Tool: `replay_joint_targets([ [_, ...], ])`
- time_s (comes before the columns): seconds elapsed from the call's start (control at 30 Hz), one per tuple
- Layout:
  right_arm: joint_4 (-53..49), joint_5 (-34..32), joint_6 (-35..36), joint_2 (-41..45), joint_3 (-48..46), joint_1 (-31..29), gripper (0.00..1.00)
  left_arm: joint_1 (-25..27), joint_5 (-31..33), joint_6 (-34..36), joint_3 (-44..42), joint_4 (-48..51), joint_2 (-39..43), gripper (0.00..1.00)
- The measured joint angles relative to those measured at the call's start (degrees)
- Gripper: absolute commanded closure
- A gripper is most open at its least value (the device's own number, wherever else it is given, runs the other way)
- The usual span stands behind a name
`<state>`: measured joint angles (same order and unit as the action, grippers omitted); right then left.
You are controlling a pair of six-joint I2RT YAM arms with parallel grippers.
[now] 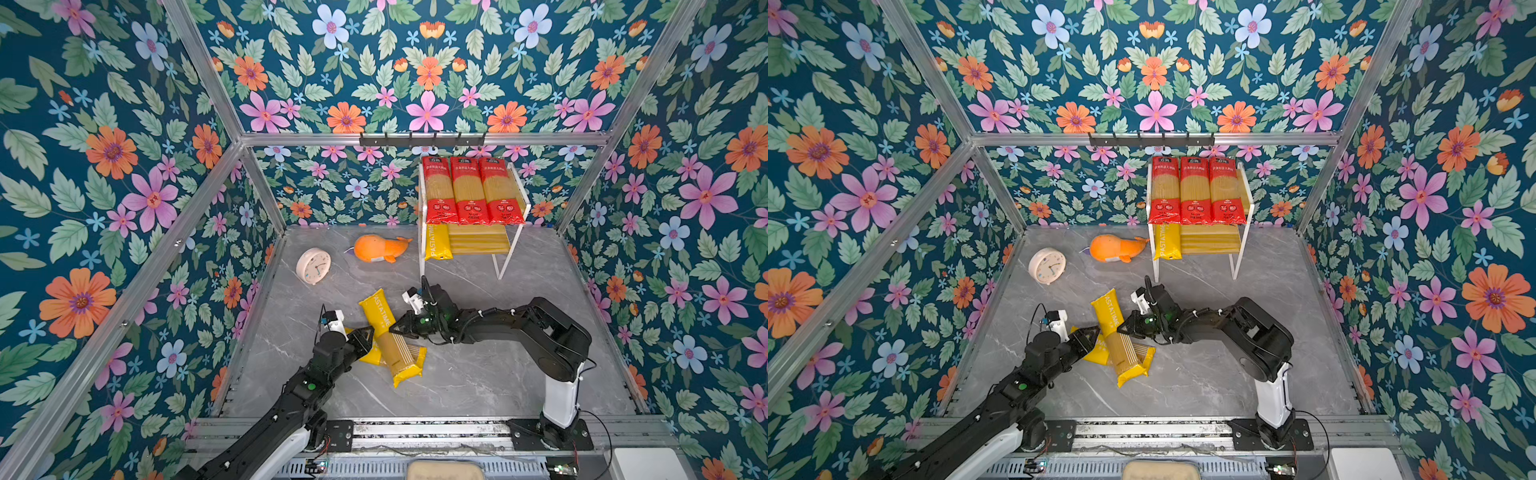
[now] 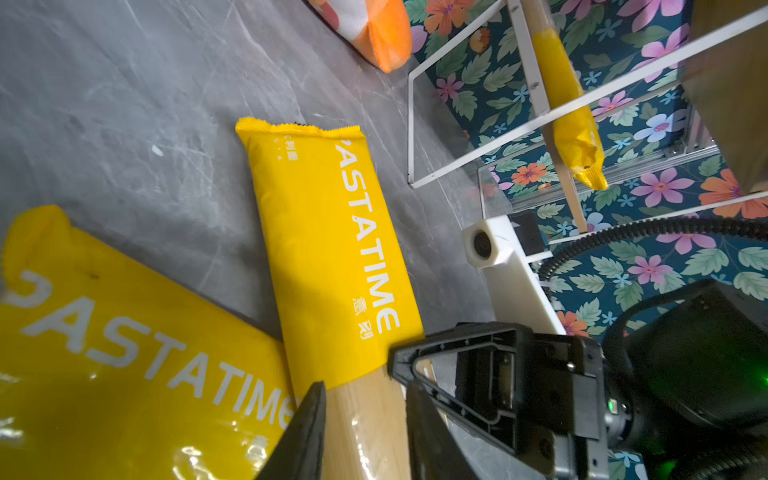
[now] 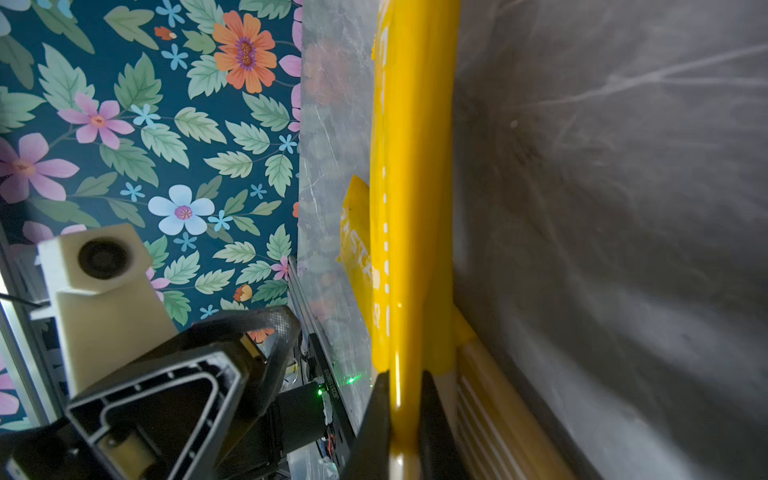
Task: Place and organize the pasta boxes and bags onto the shelf
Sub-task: 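Lift the yellow bag upright with the right gripper while the left gripper steadies it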
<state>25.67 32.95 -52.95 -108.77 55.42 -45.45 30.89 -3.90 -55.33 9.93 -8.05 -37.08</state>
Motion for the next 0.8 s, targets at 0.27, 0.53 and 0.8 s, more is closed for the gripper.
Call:
replay_joint_targets([
  [0.27,-0.55,-0.72,7.96,9.90,-1.73,2.25,1.00,-1.20,-3.91,4.55,0.85,-2.56,1.31,0.40],
  [0.53,-1.20,-0.79,17.62,19.65,-2.60,3.34,1.00,0.70,-8.39,7.61,-4.50,-20.44,-2.54,0.27],
  [0.8,1.99,0.70,23.39,25.03,-4.76,4.09,1.00,5.33,-14.71,10.14,-4.04,-38.32,-10.67,0.24],
])
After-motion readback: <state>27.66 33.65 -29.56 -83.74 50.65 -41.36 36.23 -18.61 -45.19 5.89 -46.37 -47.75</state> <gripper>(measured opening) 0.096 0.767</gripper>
